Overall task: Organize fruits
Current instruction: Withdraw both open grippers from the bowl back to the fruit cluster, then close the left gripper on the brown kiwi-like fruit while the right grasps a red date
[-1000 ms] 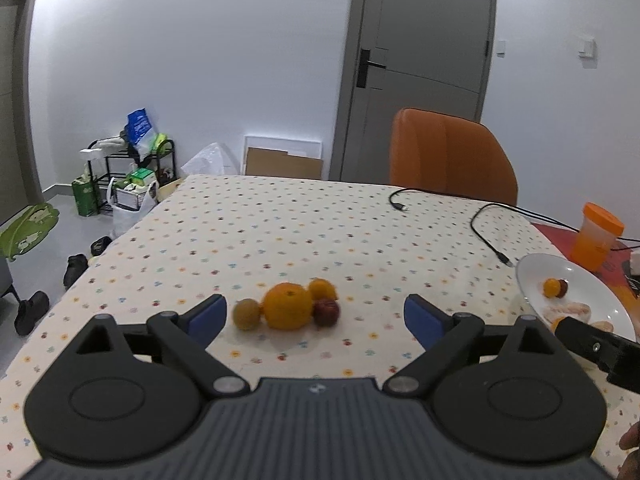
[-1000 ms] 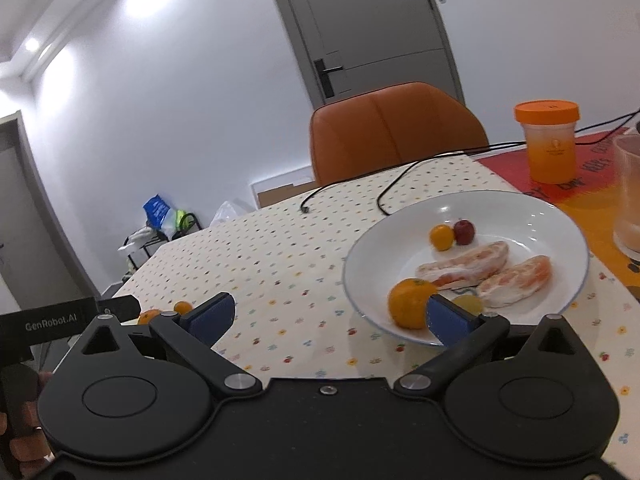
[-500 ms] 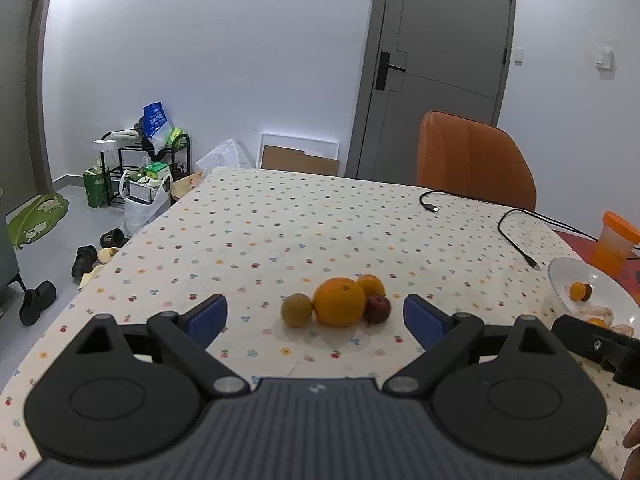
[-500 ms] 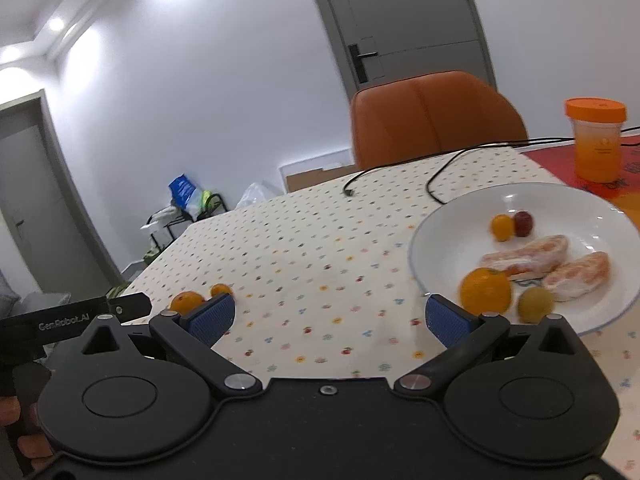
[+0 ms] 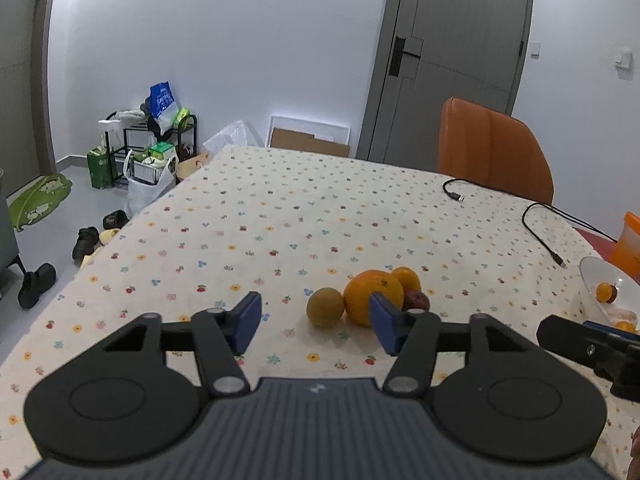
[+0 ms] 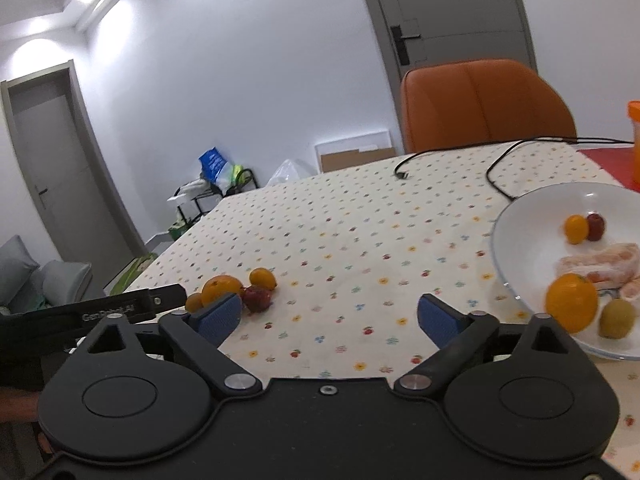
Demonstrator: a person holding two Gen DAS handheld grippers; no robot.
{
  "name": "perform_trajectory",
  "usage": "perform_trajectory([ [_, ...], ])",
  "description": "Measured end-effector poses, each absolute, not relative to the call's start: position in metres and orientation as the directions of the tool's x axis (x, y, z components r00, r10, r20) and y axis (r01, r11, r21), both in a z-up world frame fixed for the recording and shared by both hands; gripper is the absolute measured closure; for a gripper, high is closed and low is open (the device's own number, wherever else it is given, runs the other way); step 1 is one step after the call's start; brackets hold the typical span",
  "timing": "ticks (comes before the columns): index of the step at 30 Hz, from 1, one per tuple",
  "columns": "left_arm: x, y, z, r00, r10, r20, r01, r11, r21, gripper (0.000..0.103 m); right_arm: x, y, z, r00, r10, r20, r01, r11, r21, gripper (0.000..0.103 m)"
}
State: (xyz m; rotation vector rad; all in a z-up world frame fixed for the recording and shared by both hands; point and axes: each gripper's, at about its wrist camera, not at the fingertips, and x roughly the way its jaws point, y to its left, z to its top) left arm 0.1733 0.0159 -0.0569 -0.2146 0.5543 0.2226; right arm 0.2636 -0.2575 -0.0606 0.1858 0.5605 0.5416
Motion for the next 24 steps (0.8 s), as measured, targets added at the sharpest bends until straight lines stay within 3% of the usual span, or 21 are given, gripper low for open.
perform_trajectory([
  [11, 0.19, 0.024, -0.066, 0.819, 0.129, -0.559, -0.258, 0.953, -0.157, 0.053, 0.282, -0.235, -0.064, 0.667, 0.559, -0.492, -0.468, 0.828, 0.308, 0.024],
  [17, 0.196, 0.03, -0.068, 0.821, 0.088, -0.564, -0.226, 0.957, -0.18, 0.068, 0.292, -0.22, -0.066, 0.653, 0.562, -0.508, -0.471, 0.826, 0.309, 0.028],
  [21, 0.193, 0.029, -0.063, 0.825, 0.063, -0.562, -0.198, 0.963, -0.182, 0.086, 0.293, -0.209, -0.063, 0.647, 0.572, -0.504, -0.487, 0.819, 0.304, 0.028],
  [24, 0.191, 0.031, -0.059, 0.827, 0.082, -0.556, -0.213, 0.961, -0.176, 0.09, 0.294, -0.202, -0.063, 0.637, 0.587, -0.5, -0.5, 0.808, 0.311, 0.029],
])
